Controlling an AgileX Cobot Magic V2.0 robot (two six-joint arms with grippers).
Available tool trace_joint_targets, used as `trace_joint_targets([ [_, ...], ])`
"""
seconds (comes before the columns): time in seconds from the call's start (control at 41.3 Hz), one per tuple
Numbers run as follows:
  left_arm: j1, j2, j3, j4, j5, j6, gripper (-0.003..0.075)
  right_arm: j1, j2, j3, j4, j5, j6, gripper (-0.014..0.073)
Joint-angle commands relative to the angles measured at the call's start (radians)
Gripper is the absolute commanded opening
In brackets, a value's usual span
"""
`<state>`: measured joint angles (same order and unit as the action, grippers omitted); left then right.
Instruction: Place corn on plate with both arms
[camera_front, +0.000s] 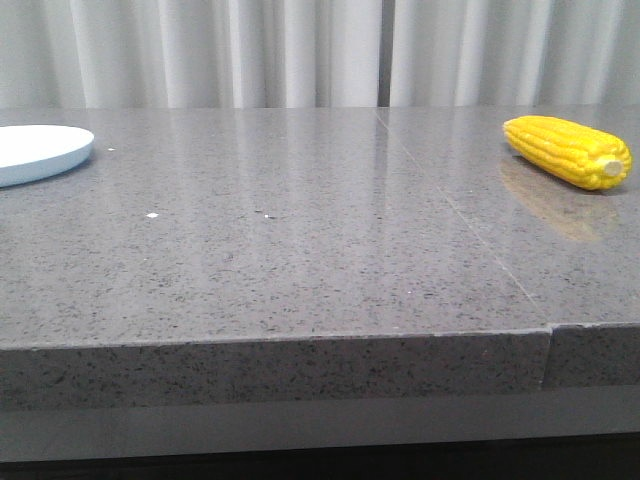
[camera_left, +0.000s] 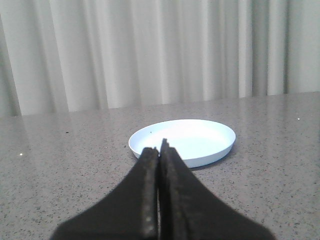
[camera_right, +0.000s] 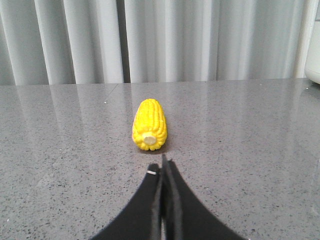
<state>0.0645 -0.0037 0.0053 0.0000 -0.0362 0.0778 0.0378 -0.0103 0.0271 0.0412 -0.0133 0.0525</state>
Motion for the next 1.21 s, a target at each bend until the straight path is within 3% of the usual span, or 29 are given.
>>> trace_joint_targets([
  [0.0,0.000,-0.021,0.002,-0.013,-0.078,-0.011,-0.0020,-0.003,-0.012,-0.017,-0.012,-0.084,-0.002,-0.0068],
  [0.921,0.000,-0.021,0.002,-0.013,-0.086,-0.011,-0.0020,-0.003,-0.012,-0.020,-0.012,-0.135,-0.002,-0.0068],
  [1.066,0.000,-0.021,-0.021,-0.032,-0.136,-0.012,-0.0020,-0.003,-0.012,-0.080,-0.012,-0.091,-0.002,-0.0068],
  [1.187,0.000,-0.015,-0.129,-0.043,-0.109,-0.012,-0.0020,-0.003,-0.012,-0.182,-0.012,-0.015,-0.002,-0.0068],
])
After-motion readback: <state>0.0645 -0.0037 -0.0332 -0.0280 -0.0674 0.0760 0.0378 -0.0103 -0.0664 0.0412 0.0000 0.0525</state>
